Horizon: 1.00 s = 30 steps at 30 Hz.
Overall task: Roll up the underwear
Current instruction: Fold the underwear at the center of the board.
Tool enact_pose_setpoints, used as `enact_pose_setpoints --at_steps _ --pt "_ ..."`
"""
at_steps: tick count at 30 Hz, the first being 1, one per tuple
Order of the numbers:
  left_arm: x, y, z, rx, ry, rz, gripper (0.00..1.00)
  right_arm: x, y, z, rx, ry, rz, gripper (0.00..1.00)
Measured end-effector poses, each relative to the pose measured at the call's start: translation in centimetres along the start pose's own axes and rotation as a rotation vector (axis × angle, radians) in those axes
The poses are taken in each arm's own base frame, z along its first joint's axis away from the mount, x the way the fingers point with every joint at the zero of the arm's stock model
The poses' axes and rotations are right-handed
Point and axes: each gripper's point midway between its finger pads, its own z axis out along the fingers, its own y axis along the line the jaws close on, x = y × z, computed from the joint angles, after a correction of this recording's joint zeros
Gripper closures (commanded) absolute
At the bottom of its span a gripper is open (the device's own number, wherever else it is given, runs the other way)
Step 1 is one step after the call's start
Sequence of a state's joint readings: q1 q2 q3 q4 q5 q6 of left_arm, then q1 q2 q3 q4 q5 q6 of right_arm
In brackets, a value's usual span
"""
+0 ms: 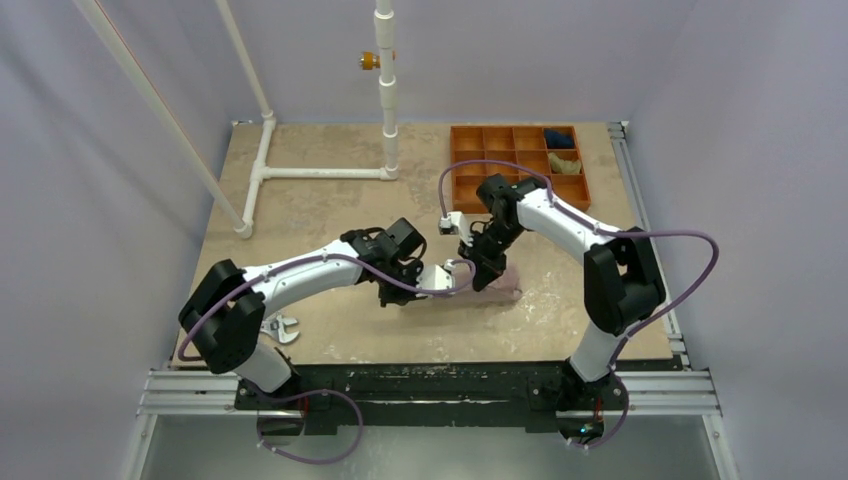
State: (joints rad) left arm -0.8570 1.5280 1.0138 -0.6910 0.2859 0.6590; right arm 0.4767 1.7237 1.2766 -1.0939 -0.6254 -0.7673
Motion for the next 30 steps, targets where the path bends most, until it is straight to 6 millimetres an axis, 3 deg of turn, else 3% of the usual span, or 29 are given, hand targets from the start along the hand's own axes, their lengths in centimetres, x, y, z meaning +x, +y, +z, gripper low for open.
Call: enact_pose_setpoints --at_steps 19,30 --pt "1.9 2.4 1.1 0.070 0.090 -0.290 1.00 -1.1 -5.3 2.1 -0.012 0.118 0.054 1.00" --pt "2.6 4.7 2.1 0.054 0.157 -0.382 1.00 -0.1 -6.6 3.0 -0.022 0.154 0.077 1.00"
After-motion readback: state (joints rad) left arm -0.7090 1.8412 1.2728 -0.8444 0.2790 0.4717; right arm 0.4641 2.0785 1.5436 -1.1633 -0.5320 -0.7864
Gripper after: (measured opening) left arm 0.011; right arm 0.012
